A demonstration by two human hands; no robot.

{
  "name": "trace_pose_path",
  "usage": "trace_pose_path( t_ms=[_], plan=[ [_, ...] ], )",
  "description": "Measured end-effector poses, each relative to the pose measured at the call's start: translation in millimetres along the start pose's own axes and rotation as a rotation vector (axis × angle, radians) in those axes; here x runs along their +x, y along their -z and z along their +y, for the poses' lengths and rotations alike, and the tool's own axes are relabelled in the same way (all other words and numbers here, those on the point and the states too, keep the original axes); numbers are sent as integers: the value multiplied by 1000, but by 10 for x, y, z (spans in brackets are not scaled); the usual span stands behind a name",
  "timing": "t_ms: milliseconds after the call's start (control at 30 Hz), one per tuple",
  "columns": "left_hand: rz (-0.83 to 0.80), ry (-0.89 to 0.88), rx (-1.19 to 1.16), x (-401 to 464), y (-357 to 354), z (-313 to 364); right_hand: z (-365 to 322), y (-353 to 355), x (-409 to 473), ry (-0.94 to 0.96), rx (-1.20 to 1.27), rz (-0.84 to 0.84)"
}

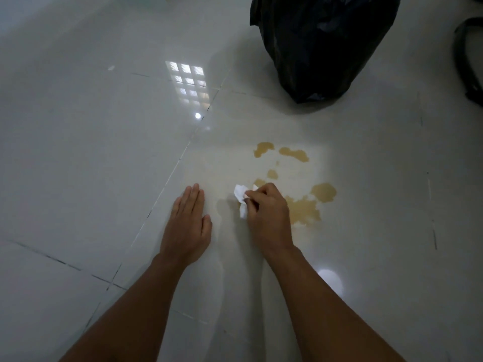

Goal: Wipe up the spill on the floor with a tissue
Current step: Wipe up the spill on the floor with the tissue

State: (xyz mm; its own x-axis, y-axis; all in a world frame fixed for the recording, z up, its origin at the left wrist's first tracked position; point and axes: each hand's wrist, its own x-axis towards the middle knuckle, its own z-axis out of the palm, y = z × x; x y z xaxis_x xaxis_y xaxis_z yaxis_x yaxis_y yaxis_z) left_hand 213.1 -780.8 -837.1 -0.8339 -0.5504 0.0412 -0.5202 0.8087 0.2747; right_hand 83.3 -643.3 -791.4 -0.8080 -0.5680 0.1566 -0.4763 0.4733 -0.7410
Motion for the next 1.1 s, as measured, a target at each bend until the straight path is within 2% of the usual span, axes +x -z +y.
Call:
trace_pose_path(
  t_ms=[100, 167, 533, 600, 700, 767, 933, 1100],
  plan=[
    [9, -14, -5, 88, -31, 43, -43, -185, 123, 38, -89, -201],
    [-4, 16, 14, 93, -76, 0, -16, -228, 48, 30, -99, -263],
    [-11, 64, 51, 60, -58, 84, 481, 523, -592, -107, -142, -179],
    [-4, 68, 59, 60, -71, 90, 557, 554, -547, -139, -141, -96],
    [9, 54, 73, 60, -88, 74, 529, 497, -476, -299, -70, 63],
    [17, 48, 75, 62, -108, 68, 443, 390, -427, -289, -48, 111],
    [38, 44, 90, 60, -145, 40, 103, -40, -164, -192, -1, -73],
    [21, 49, 91, 81, -144, 36, 144, -83, -210, -129, -41, -127]
  ],
)
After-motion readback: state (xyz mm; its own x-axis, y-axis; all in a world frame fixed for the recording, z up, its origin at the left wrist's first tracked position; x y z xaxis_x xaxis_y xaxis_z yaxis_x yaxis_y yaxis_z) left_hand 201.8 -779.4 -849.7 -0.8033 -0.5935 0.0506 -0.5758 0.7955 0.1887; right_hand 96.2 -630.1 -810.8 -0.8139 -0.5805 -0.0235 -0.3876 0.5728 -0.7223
